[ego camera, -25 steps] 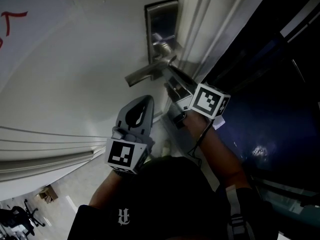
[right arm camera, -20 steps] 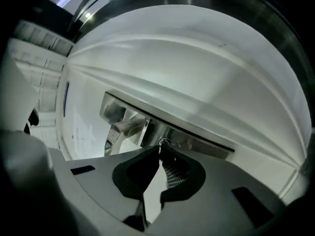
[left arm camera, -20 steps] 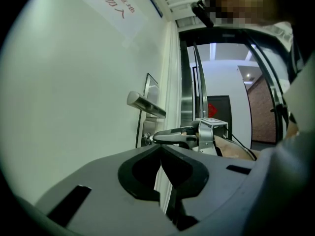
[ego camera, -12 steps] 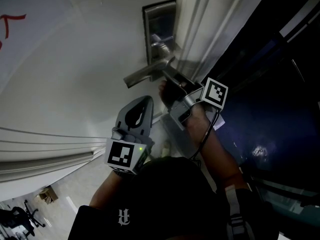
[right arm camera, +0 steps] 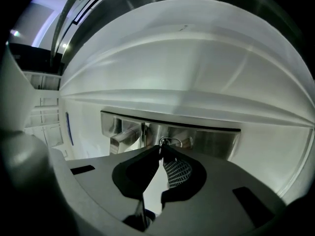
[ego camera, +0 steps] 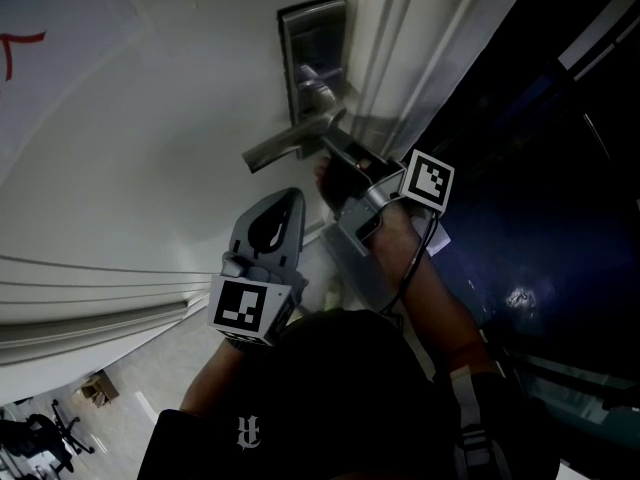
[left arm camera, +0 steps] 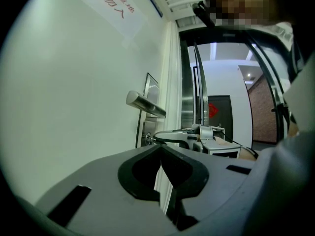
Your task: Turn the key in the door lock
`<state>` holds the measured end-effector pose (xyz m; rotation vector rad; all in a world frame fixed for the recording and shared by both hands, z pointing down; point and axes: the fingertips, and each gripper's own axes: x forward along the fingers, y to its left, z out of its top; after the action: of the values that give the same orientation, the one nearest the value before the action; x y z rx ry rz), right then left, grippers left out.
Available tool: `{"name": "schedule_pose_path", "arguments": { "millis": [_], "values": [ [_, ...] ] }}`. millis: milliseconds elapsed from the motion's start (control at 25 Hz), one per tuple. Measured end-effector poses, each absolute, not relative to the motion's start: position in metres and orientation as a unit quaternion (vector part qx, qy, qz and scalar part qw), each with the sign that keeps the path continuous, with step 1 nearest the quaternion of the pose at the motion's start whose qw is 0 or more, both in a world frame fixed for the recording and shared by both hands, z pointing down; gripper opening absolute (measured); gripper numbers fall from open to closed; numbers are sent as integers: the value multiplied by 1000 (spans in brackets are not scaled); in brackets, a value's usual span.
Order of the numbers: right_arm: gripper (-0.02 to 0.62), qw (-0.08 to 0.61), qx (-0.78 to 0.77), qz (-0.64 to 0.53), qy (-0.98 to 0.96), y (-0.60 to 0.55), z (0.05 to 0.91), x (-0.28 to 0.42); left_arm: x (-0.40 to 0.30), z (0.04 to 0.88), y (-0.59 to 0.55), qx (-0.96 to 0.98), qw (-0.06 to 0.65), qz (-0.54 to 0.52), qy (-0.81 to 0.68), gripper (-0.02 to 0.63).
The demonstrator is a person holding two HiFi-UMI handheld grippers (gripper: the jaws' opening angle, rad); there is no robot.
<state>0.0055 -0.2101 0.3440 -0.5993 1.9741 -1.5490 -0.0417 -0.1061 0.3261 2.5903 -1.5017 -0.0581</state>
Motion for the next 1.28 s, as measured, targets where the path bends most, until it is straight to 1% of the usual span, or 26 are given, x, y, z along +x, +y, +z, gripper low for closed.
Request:
{"name": "schedule_pose_path", "arguments": {
  "millis": [320,520,720,1000,1280],
  "values": [
    [23,261,-227,-527,777,-208,335,6,-41,328,-106,862,71,-19,-502,6],
    [23,256,-234,-518,782,-204,334,12,-41,327,-108,863,69,-22,-501,6],
    [23,280,-232,-540,759,-194,335,22,-38,326,-108,865,67,-18,-497,6],
    [21,288,-223,-540,759,-173,327,22,-33,324,-107,868,61,-22,-492,6],
    [15,324,-213,-552,738,-161,323,23,-33,320,-105,869,61,-23,-490,6]
  ]
}}
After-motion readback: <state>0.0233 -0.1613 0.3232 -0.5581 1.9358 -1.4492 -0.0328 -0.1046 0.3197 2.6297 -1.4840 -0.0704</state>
